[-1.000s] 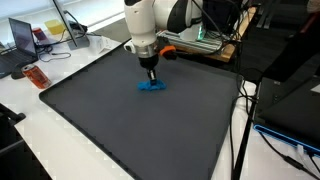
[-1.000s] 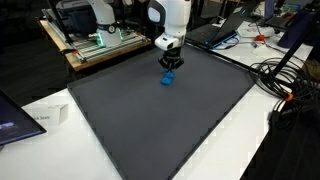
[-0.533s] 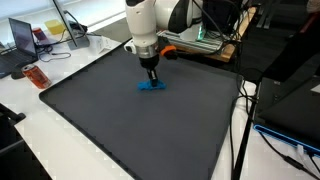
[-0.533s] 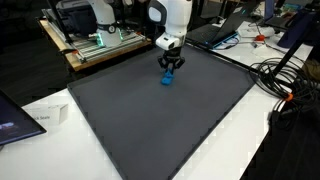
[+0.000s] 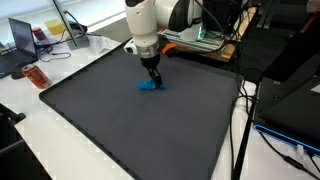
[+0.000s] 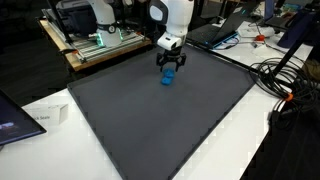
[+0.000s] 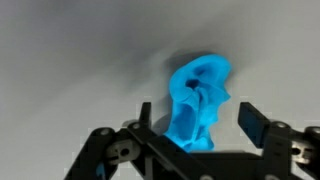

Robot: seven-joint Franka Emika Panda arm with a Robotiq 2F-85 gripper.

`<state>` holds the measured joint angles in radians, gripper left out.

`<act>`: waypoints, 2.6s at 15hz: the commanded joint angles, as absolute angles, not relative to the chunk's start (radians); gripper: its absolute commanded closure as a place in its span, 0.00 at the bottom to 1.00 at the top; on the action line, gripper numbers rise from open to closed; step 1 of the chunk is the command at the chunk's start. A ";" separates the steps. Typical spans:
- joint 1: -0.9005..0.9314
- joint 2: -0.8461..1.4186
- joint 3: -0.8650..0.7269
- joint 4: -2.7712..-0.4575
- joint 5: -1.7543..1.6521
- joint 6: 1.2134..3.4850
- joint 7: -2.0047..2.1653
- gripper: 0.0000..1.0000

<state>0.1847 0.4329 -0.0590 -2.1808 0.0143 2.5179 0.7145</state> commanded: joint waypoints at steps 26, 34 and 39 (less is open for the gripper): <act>0.171 0.521 -0.008 -1.725 -0.162 2.012 0.262 0.00; 0.221 0.746 0.004 -1.406 -0.204 1.782 0.200 0.00; 0.226 0.855 0.006 -1.262 -0.199 1.706 0.144 0.00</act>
<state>0.2297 0.7722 -0.0006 -1.3849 -0.1832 1.7792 0.1908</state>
